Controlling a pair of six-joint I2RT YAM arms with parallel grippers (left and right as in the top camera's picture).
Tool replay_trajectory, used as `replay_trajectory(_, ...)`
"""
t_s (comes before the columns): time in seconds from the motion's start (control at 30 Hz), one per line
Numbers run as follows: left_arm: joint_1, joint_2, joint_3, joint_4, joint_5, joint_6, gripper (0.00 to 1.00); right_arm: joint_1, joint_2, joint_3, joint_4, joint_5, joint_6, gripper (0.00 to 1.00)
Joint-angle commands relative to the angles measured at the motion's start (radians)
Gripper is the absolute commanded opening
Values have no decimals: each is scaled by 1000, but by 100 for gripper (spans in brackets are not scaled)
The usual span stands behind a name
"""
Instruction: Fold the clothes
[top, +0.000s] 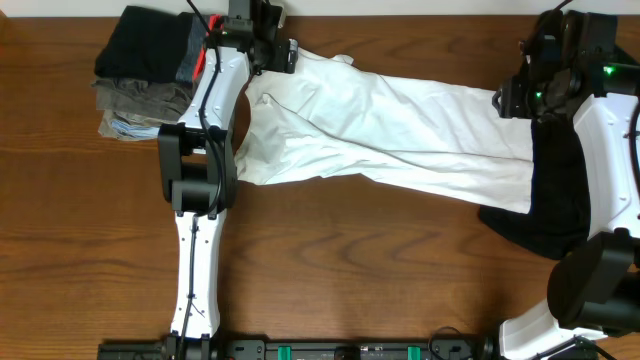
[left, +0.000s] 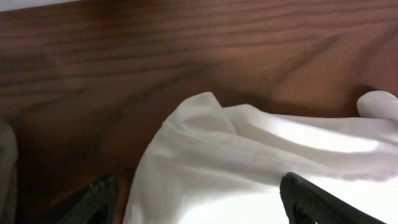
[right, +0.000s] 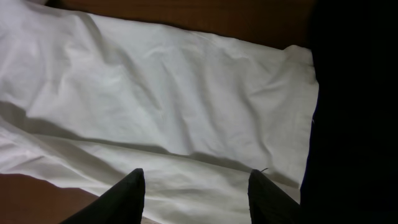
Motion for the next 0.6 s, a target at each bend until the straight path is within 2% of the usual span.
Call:
replay_trajectory(0.0,0,17,22,27,18,13,83,7,-8,5,-1,-4,-14,52)
replay_trajectory(0.13,0,42,21,54,18,14,76,7,-8,5,-1,-4,-14,52)
replay_trajectory(0.3,-6,64,21,54,19,13,44,7,-8,5,0,-4,-14,53)
replay_trajectory(0.47,-14,68,21,58,18,13,40,7,-8,5,0,-4,-14,53)
replay_trajectory(0.53,-15,68,21,58,18,13,34,7,-8,5,0,-4,-14,53)
replay_trajectory(0.57,-14,68,21,58,18,13,27,7,-8,5,0,-4,-14,53)
